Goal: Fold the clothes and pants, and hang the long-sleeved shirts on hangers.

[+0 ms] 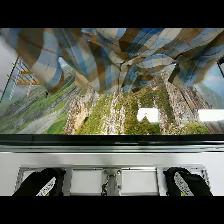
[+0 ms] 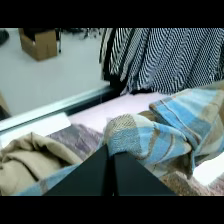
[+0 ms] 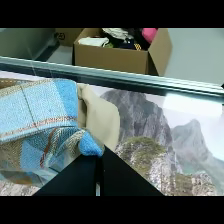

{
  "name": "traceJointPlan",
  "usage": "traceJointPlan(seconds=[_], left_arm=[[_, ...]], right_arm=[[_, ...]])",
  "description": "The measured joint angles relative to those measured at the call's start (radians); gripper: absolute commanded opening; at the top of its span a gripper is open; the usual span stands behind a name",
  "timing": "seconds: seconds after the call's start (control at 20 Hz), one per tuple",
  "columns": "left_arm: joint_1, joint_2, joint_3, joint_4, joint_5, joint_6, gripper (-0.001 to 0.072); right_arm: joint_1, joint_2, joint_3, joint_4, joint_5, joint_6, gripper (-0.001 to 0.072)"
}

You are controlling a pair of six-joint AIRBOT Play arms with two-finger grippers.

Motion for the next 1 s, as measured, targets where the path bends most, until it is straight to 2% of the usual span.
traceJointPlan(seconds=[0.2, 0.4, 0.55, 0.75, 0.8, 0.85, 0.9, 1.0], left_arm=[[-0.019, 0.134, -0.169, 0.003, 0.048, -0.037, 0.0012], [-0.025, 0.142, -0.447, 0.011, 0.035, -0.117, 0.0012], [-0.050, 0.061, -0.664, 0.008, 0.006, -0.154, 0.0012], [-0.150, -0.108, -0.870, 0.004, 0.007, -0.169, 0.0012], [-0.179, -0.151, -0.900, 0.004, 0.019, -0.169, 0.0012], [-0.200, -0.189, -0.920, 0.004, 0.027, -0.169, 0.0012], [-0.217, -0.224, -0.931, 0.004, 0.029, -0.169, 0.0012], [-0.241, -0.278, -0.936, 0.006, 0.030, -0.169, 0.0012]], right_arm=[[0.001, 0.031, -0.006, -0.007, 0.119, 0.016, 0.0015], [0.003, 0.051, -0.249, -0.086, 0.203, 0.019, 0.0015], [0.013, 0.054, -0.535, -0.194, 0.174, 0.019, 0.0015], [0.020, 0.008, -0.834, -0.326, 0.063, 0.019, 0.0030], [0.020, -0.010, -0.870, -0.346, 0.045, 0.019, 0.0204], [0.020, -0.028, -0.896, -0.364, 0.027, 0.019, 0.0528], [0.020, -0.044, -0.915, -0.378, 0.016, 0.019, 0.0704], [0.021, -0.064, -0.925, -0.400, 0.008, 0.019, 0.0667]])
